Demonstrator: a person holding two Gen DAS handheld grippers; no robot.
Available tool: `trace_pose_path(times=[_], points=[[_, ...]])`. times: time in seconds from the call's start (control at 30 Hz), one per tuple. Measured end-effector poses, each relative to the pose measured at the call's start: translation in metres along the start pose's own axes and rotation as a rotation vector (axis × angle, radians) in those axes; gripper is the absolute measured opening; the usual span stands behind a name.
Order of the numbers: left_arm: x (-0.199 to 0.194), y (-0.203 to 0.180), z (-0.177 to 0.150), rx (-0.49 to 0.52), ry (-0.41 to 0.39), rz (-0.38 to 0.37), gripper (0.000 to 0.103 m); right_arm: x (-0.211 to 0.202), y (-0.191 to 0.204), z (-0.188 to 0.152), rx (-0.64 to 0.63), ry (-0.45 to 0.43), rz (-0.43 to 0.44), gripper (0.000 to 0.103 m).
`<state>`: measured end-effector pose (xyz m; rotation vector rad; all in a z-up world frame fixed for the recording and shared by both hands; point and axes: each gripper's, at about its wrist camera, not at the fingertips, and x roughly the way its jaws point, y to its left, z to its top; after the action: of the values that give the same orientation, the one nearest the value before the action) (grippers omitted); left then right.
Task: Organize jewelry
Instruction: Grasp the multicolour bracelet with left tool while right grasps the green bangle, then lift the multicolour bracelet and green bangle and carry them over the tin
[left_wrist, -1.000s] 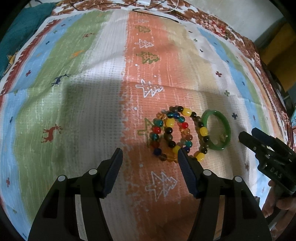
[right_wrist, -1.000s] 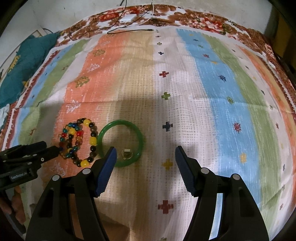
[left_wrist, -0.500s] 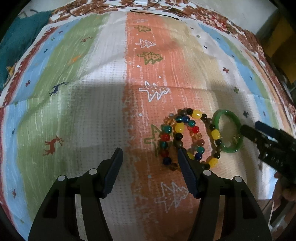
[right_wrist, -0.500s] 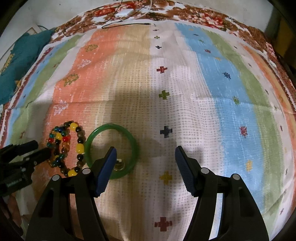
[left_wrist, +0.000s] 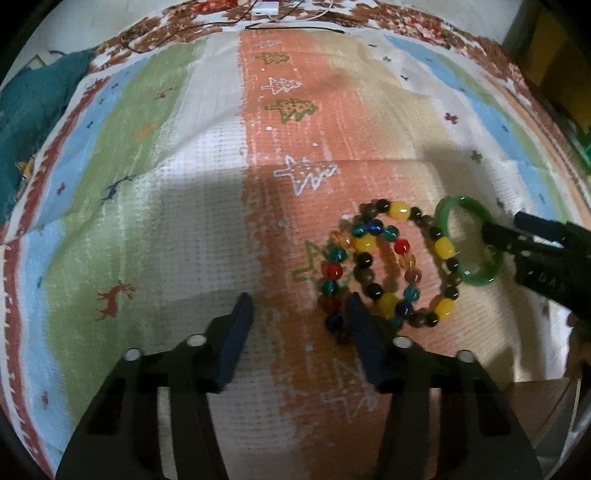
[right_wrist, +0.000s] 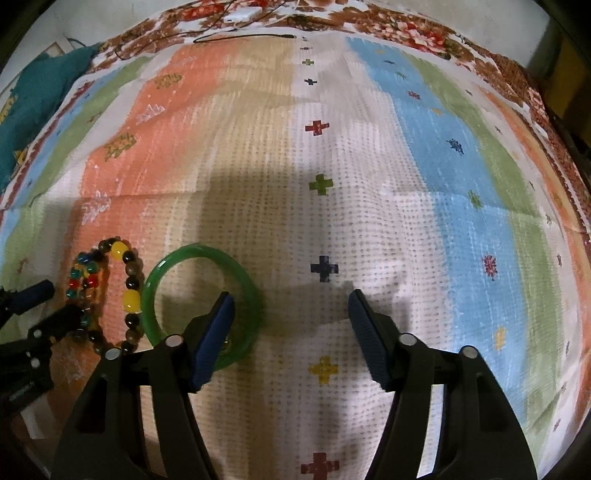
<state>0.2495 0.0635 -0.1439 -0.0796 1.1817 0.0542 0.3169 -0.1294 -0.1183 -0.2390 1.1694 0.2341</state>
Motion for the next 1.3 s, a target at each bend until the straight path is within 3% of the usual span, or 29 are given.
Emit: trace_pose_path(times=[0.07,0.17,0.23,0.4,0.67,1.3], points=[[0.0,0.002,-0.001,-0.007,-0.001,-0.003,0.042,0.001,-0.003,0.0,0.003,0.004,0.005,0.054],[0.0,0.005,-0.001,-0.01,-0.002,-0.002,0.027,0.001,-0.006,0.0,0.015,0.02,0.015,0.044],[0.0,0.008,-0.001,-0.023,-0.002,0.002,0.009,0.001,-0.006,-0.001,0.016,0.03,0.026,0.035],[-0.003,0.014,-0.001,-0.053,-0.001,-0.029,0.009,-0.001,-0.008,-0.001,0.017,0.045,0.062,0.008],[-0.024,0.011,-0.003,-0.072,-0.026,-0.067,0.009,-0.013,-0.018,-0.003,0.037,0.047,0.108,0.008],[-0.075,-0.006,-0.004,-0.077,-0.117,-0.131,0.009,-0.075,-0.004,-0.015,-0.025,-0.051,0.132,0.008]])
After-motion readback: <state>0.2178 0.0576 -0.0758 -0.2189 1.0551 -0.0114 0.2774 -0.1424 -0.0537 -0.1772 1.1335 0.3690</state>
